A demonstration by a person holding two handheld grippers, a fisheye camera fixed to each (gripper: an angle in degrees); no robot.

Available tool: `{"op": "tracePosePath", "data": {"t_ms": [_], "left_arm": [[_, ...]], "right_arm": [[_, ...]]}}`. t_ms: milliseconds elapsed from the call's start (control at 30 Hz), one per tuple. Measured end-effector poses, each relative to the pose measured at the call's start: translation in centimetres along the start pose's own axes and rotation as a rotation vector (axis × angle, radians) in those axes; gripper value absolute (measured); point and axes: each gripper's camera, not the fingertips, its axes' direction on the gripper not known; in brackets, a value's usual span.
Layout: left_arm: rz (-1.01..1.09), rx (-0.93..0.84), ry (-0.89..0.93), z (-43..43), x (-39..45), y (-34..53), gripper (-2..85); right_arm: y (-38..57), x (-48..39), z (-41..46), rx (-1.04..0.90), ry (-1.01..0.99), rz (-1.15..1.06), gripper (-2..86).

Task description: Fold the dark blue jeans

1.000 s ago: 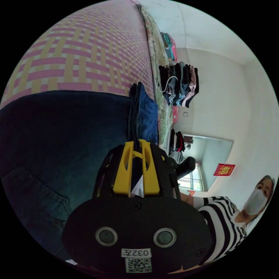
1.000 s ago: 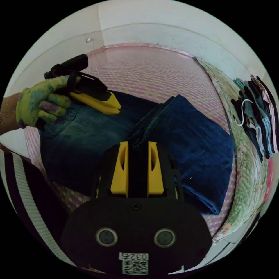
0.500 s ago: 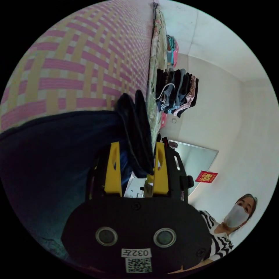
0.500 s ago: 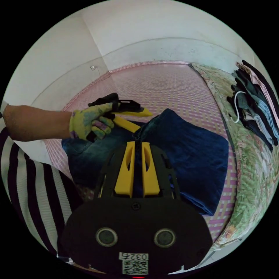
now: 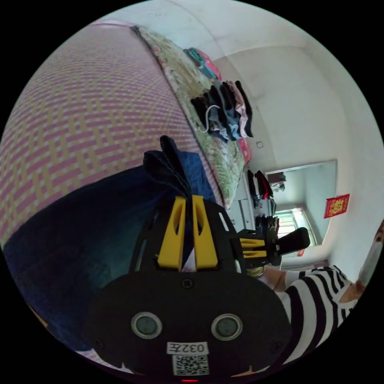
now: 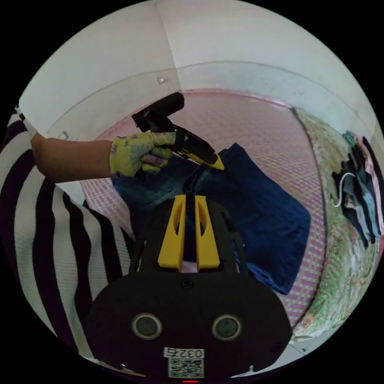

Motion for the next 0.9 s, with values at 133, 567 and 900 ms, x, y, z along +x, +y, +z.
{"op": "tracePosePath", "data": {"t_ms": [133,567,900], "left_arm": [[-0.201,-0.088,-0.034,2.4,-7.5,3.7,-1.4],[0.047,-0.152,-0.159,5.0,-7.8,2.3,4.8],[0.054,0.055,-0.289,1.9,-5.8,2.5,3.5]], "right_arm": [[-1.0,-0.6,6.2,-0.186,-0.136,0.029,4.2],[-4.2,4.2,7.8,-0.334,-0.290,0.181,9.6],[6.7,20.6,-7.7,0.168,-0.108,0.829,10.7]]}}
